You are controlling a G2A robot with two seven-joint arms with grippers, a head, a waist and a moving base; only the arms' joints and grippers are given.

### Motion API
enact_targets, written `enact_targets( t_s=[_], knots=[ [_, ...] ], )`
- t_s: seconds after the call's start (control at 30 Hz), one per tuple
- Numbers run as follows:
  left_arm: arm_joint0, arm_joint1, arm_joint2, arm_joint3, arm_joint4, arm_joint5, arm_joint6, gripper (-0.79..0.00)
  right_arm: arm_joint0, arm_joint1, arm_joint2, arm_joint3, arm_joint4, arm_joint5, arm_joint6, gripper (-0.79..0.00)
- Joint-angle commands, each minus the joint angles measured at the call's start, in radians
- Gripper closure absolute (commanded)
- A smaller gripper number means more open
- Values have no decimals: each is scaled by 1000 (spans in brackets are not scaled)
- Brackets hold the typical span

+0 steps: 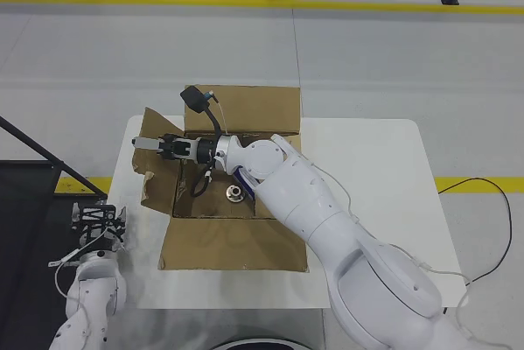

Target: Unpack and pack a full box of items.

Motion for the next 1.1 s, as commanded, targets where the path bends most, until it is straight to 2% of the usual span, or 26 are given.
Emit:
enact_targets(
  t_s=[0.0,0.2,0.43,0.8,1.07],
  knots=[
    [12,0,-6,-7,9,-12,-7,-785,0,0,0,0,0,0,0,-785],
    [18,-2,-9,-4,41,-24,-9,-785,0,0,0,0,0,0,0,-785],
    [22,-9,-5,-33,4,-24,9,-785,0,0,0,0,0,0,0,-785],
    [115,-5,-64,-154,28,-128,-13,-785,-39,18,18,-69,-46,40,-32,-785],
    [198,-11,-164,-305,-141,-144,-39,-785,-67,35,40,-124,-95,88,-35,-785]
  ],
)
